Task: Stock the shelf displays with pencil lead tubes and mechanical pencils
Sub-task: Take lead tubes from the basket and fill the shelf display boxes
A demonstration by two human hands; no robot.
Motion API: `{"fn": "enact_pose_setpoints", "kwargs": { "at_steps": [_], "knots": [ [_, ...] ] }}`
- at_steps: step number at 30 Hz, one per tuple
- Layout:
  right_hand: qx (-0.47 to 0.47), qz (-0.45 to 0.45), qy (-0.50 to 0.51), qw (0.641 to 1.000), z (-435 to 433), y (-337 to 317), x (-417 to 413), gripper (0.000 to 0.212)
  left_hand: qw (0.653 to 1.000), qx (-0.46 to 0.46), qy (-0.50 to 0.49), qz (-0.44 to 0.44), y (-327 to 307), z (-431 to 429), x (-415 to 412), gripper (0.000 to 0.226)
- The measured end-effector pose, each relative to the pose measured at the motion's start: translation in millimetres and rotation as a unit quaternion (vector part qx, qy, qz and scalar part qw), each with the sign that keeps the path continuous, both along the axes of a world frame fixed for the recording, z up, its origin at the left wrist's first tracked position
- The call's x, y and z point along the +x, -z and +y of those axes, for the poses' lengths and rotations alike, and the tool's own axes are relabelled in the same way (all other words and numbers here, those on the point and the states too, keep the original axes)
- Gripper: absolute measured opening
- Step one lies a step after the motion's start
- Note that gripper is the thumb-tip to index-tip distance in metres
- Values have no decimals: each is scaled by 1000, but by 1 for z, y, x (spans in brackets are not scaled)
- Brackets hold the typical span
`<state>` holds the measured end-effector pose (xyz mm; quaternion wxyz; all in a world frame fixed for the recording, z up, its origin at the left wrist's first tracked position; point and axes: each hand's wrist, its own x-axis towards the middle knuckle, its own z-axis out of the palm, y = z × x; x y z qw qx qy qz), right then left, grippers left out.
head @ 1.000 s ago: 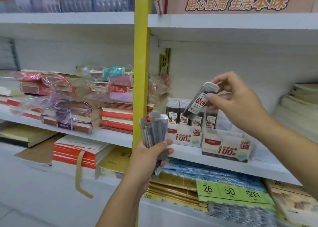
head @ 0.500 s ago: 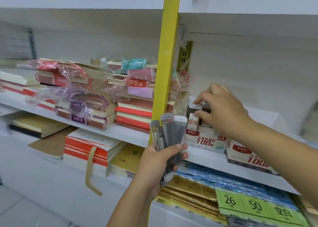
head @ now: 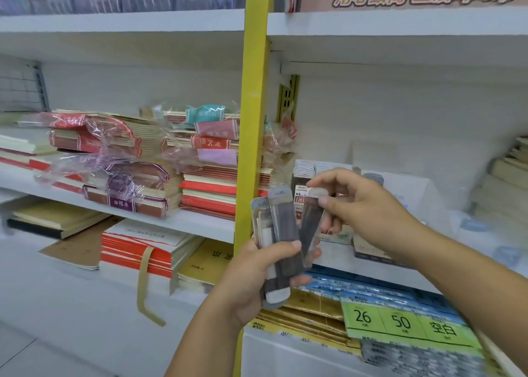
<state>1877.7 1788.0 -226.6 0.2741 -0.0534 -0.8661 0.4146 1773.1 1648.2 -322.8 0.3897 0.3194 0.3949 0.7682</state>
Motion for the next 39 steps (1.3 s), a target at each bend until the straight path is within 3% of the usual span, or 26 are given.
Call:
{"fn": "enact_pose_setpoints", "kwargs": {
  "at_steps": [5, 13, 17, 19, 21, 24, 30, 34, 39],
  "knots": [
    [-7, -8, -12, 1000, 12, -1, 17, 4, 998, -28, -57, -1, 4, 2, -2, 25],
    [-92, 33, 33, 995, 23, 6, 23, 28, 979, -91, -178, 36, 6, 15, 6, 28],
    [-93, 38, 32, 994, 26, 7, 19, 21, 980, -89, -176, 30, 5, 16, 7, 29],
    [-64, 85, 46, 993, 27, 0, 19, 19, 983, -80, -162, 29, 4, 15, 5, 30],
    [-17, 150, 64, 987, 30, -12, 16, 20, 982, -73, -170, 40, 3, 14, 0, 16],
    [63, 182, 67, 979, 28, -26, 1, 24, 978, -75, -189, 42, 5, 12, -6, 11],
    [247, 50, 108, 962, 27, -13, -41, 27, 980, -77, -180, 42, 7, 10, -14, 13],
    [317, 10, 160, 935, 35, -8, -55, 18, 981, -77, -174, 48, 9, 8, -19, 10],
    [373, 18, 189, 908, 31, -8, -47, 33, 980, -77, -172, 60, 10, 6, -19, 26]
  ]
}}
